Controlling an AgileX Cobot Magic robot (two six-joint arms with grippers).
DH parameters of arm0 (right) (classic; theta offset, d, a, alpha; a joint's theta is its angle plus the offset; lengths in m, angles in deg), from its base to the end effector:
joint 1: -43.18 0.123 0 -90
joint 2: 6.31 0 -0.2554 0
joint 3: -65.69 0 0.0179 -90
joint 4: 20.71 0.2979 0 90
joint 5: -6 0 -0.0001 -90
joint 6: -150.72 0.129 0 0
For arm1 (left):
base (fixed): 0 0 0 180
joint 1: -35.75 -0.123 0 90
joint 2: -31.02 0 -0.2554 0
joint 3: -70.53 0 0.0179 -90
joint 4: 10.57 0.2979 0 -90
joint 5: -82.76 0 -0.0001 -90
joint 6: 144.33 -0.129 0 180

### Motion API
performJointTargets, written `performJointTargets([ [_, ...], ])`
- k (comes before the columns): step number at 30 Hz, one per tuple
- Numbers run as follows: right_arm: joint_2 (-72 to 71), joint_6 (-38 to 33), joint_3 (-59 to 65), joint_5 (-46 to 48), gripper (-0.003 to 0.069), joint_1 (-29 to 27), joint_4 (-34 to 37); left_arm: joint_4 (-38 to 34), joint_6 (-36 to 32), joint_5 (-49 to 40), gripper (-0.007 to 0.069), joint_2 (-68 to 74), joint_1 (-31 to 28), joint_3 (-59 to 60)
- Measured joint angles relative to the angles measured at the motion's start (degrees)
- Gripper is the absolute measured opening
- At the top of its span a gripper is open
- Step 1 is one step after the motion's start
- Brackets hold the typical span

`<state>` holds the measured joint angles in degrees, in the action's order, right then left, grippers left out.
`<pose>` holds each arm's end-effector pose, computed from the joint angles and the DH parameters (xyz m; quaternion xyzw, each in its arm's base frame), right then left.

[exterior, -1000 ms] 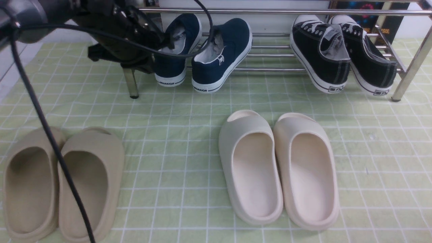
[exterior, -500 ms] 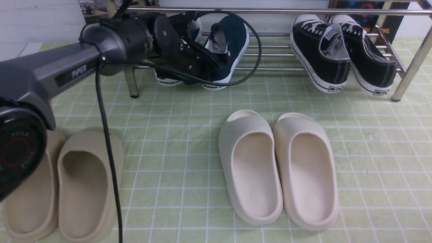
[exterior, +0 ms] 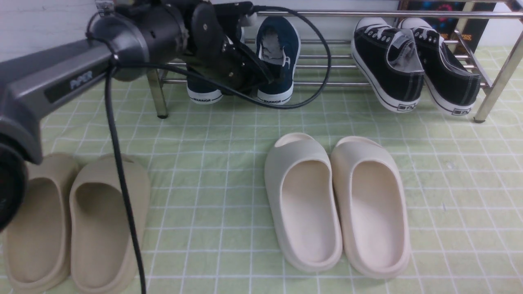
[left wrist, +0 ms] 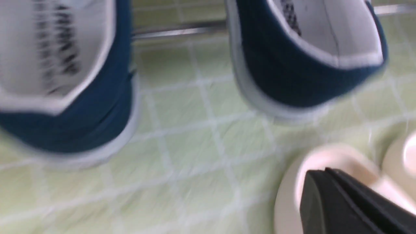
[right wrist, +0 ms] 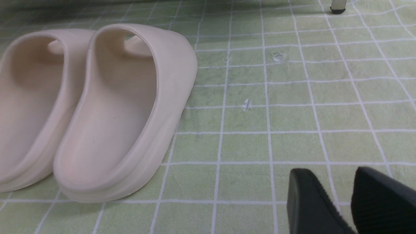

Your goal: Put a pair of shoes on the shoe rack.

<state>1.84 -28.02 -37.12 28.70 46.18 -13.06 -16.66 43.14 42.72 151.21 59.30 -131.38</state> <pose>0.1647 0.0153 0.1616 0.0224 0.8079 0.0787 0.5837 0.4654 -0.2125 0.2226 0.1049 0.9277 -0.1397 0.3299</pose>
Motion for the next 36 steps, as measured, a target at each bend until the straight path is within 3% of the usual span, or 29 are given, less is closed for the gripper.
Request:
performJointTargets([
  [3,0.0,0.0,0.0,0.0,0.0239,0.0,0.0,2.0,0.0,-7.4,-0.0013,-4.8,-1.6,0.2],
  [8,0.0,0.0,0.0,0.0,0.0239,0.0,0.0,2.8,-1.1,-11.8,-0.0013,-15.4,-7.2,5.7],
  [16,0.0,0.0,0.0,0.0,0.0239,0.0,0.0,-0.4,-1.2,-1.1,-0.0013,-38.1,-17.4,20.7],
  [27,0.0,0.0,0.0,0.0,0.0239,0.0,0.0,-2.9,-4.1,13.4,-0.0013,-67.6,-17.6,49.6],
  [36,0.0,0.0,0.0,0.0,0.0239,0.0,0.0,-3.8,-4.3,16.1,-0.0013,-87.6,-17.6,71.4],
])
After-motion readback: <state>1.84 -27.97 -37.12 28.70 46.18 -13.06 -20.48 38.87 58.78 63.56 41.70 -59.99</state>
